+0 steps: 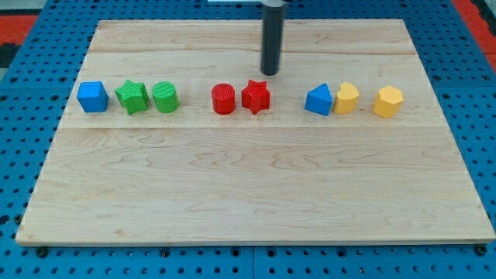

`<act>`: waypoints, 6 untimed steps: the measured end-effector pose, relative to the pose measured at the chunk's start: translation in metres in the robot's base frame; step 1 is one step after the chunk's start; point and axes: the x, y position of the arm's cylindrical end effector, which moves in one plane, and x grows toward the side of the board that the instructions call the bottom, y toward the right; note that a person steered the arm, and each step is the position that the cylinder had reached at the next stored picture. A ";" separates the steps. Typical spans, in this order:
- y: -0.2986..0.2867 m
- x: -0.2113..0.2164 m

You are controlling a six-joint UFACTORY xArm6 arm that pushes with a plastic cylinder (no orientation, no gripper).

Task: Slightly push the red star downwards

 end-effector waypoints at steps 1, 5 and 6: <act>-0.028 0.010; 0.005 0.025; 0.022 0.008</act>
